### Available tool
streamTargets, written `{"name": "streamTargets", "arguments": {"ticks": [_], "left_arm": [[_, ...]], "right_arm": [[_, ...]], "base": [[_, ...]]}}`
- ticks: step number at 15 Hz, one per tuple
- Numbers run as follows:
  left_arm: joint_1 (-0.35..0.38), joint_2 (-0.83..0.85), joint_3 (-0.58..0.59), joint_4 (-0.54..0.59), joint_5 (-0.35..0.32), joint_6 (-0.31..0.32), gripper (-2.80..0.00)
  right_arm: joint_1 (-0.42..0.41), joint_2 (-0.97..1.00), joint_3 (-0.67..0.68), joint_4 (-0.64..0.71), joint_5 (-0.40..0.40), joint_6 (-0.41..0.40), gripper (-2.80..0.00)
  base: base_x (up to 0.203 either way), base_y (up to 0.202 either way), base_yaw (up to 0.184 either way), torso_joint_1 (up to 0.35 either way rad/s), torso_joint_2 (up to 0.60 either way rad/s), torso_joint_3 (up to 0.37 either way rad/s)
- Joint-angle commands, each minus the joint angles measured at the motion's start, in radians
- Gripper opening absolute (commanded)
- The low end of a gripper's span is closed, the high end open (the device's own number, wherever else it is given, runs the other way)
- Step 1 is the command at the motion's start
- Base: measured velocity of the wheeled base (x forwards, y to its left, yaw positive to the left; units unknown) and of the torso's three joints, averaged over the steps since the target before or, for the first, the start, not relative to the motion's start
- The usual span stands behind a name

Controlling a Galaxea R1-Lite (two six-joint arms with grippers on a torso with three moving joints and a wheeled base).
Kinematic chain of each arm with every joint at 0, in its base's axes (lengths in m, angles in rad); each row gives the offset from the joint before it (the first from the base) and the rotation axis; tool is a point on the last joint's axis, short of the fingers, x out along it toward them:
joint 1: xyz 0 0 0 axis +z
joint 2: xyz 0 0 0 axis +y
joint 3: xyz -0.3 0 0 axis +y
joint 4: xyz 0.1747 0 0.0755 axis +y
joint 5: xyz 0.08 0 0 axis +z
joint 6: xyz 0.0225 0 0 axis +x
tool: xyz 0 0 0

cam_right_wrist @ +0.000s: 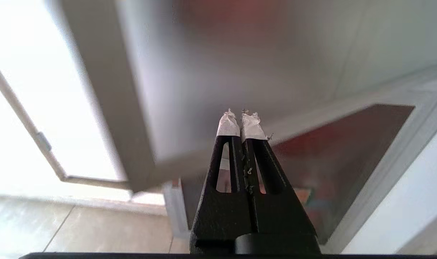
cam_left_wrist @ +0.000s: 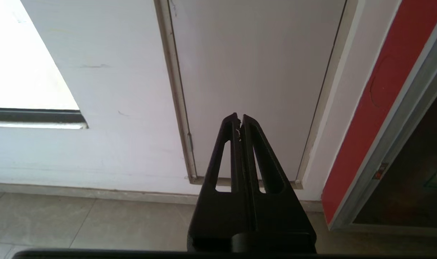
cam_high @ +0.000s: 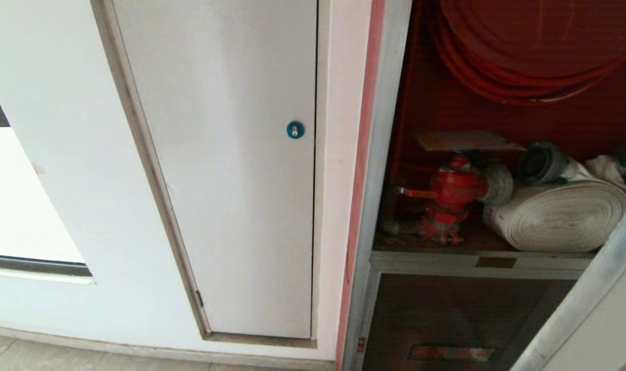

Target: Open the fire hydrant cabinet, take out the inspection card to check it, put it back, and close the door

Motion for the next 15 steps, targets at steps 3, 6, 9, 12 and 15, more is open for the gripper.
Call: {"name": "streamTargets", "arguments": {"ticks": [3,6,9,12,15], "left_arm": [[0.0,0.002,0.0,-0.001,0.001,0.0,-2.8],[0.0,0.002,0.0,-0.001,0.001,-0.001,-2.8],[0.0,0.002,0.0,-0.001,0.001,-0.001,-2.8],[0.0,0.002,0.0,-0.001,0.002,-0.002,-2.8],[0.0,0.002,0.0,0.0,0.002,-0.012,-2.8]], "right_arm": [[0.0,0.002,0.002,0.0,0.0,0.0,-2.8],[0.0,0.002,0.002,0.0,0.0,0.0,-2.8],[0.0,0.002,0.002,0.0,0.0,0.0,-2.8],[0.0,0.002,0.002,0.0,0.0,0.0,-2.8],[0.0,0.002,0.002,0.0,0.0,0.0,-2.8]], "base": [[-0.193,0.0,0.002,0.002,0.0,0.001],[-0.194,0.0,0.001,0.002,0.0,0.002],[-0.197,0.0,0.001,0.004,0.0,0.002],[-0.194,0.0,0.002,0.005,0.0,0.002],[-0.195,0.0,0.002,0.007,0.0,0.002]]}}
